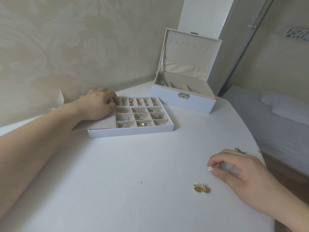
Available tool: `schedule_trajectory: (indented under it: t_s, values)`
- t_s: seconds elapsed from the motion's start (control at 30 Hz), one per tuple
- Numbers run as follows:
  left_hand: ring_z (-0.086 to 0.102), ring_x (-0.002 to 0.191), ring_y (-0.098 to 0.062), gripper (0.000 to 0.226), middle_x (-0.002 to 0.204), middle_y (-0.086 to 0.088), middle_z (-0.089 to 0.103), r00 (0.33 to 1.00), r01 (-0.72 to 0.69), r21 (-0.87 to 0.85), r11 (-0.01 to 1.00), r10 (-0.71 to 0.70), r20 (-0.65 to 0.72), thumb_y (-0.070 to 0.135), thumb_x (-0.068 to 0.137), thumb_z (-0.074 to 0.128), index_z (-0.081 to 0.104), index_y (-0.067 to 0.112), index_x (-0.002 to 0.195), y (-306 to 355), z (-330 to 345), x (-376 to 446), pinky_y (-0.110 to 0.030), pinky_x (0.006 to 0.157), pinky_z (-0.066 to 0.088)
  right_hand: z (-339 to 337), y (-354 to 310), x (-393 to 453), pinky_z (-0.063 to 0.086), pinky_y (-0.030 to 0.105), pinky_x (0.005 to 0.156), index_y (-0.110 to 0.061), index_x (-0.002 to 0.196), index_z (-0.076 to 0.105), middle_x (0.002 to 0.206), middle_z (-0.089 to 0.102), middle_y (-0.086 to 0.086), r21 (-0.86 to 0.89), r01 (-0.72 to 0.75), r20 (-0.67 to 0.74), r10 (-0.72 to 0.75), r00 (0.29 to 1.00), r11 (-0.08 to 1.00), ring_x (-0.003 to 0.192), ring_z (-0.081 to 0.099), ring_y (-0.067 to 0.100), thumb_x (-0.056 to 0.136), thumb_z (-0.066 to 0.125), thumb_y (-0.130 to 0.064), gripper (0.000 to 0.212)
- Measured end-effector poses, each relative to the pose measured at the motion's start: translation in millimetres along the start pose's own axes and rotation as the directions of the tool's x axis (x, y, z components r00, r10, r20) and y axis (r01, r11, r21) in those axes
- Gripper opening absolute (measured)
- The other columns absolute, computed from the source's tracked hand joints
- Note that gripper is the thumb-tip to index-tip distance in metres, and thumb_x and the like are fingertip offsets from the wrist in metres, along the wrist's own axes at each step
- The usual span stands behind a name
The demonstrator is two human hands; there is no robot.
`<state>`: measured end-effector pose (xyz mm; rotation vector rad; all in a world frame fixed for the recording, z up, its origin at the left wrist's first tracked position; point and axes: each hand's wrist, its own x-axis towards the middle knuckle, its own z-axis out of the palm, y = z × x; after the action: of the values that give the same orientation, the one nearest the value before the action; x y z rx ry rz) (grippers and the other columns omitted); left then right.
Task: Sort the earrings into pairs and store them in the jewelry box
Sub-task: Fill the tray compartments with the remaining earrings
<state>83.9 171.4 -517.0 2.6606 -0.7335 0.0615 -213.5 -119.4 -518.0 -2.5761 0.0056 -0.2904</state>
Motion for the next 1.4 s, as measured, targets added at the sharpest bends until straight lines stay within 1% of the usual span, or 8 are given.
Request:
schedule_trajectory:
  t_s: [0.17,0.37,0.7,0.9,1.13,1.2,1.3,1.4]
  values:
    - [0.042,0.115,-0.03,0.042,0.101,0.006,0.043,1.0,0.009,0.003,1.0,-0.009,0.004,0.041,0.071,0.028,0.058,0.04,0.101,3,0,-2,-0.05,0.102,0.038,4,-23,46,0.05,0.03,0.061,-0.042,0.085,0.066,0.089,0.065,-0.013,0.06,0.049,-0.025,-0.048,0.999,0.997,0.06,0.056,0.021,0.085,0.07,-0.019,0.023]
    - [0.042,0.115,-0.027,0.028,0.11,0.003,0.05,1.0,0.006,-0.029,1.0,-0.007,-0.028,0.03,0.088,0.039,0.057,0.034,0.11,3,1,-3,-0.047,0.099,0.039,34,-70,163,0.041,0.018,0.06,-0.032,0.083,0.069,0.081,0.066,-0.012,0.045,0.089,-0.054,-0.087,0.995,0.995,0.063,0.057,-0.002,0.087,0.068,-0.023,0.01]
    - [0.04,0.108,-0.022,0.025,0.103,0.009,0.044,0.997,0.018,-0.035,0.999,-0.02,-0.07,0.027,0.091,0.043,0.048,0.028,0.116,4,1,-3,-0.044,0.095,0.038,95,-96,261,0.051,0.024,0.068,-0.025,0.08,0.072,0.08,0.07,-0.005,0.072,0.004,0.067,-0.009,0.998,0.997,0.073,0.064,0.012,0.085,0.067,-0.027,0.007]
    - [0.04,0.118,-0.024,0.027,0.124,0.003,0.052,0.998,0.035,-0.039,0.999,-0.037,-0.041,0.026,0.092,0.041,0.05,0.029,0.117,3,-1,-2,-0.043,0.097,0.035,47,-91,222,0.04,0.008,0.053,-0.028,0.089,0.069,0.078,0.07,-0.009,0.016,0.072,-0.022,-0.072,0.997,0.997,0.063,0.06,0.001,0.091,0.061,-0.019,0.012]
    - [0.041,0.119,-0.028,0.028,0.118,0.0,0.054,0.999,0.032,-0.017,0.999,-0.032,-0.029,0.025,0.09,0.041,0.052,0.027,0.115,2,-3,-3,-0.046,0.099,0.038,-14,-68,71,0.033,0.01,0.042,-0.043,0.085,0.069,0.075,0.067,-0.013,0.035,0.069,0.042,-0.071,0.997,0.997,0.039,0.04,0.004,0.086,0.065,-0.032,0.011]
    - [0.041,0.12,-0.029,0.028,0.122,-0.004,0.055,0.999,0.034,0.005,0.999,-0.034,-0.025,0.026,0.09,0.041,0.053,0.028,0.115,1,-2,-2,-0.049,0.1,0.038,-14,-60,29,0.038,0.018,0.045,-0.05,0.092,0.066,0.083,0.065,-0.015,-0.01,0.023,0.092,-0.022,0.995,1.0,0.043,0.042,0.013,0.081,0.067,-0.049,0.011]
    - [0.042,0.119,-0.031,0.04,0.122,-0.006,0.054,0.999,0.046,0.022,0.999,-0.046,-0.011,0.039,0.081,0.033,0.054,0.03,0.114,1,-3,-3,-0.052,0.101,0.038,-8,-49,-8,0.042,0.014,0.062,-0.06,0.103,0.055,0.097,0.059,-0.023,-0.191,0.045,0.179,-0.01,0.984,0.981,0.066,0.054,0.004,0.064,0.047,-0.088,0.049]
    - [0.044,0.117,-0.032,0.041,0.12,-0.007,0.055,0.999,0.047,0.035,0.998,-0.047,-0.003,0.042,0.078,0.032,0.055,0.032,0.11,4,-3,-4,-0.052,0.101,0.038,3,-44,-22,0.04,0.006,0.069,-0.057,0.104,0.053,0.096,0.056,-0.03,-0.266,0.06,0.13,-0.026,0.991,0.962,0.076,0.051,-0.016,0.066,0.048,-0.082,0.046]
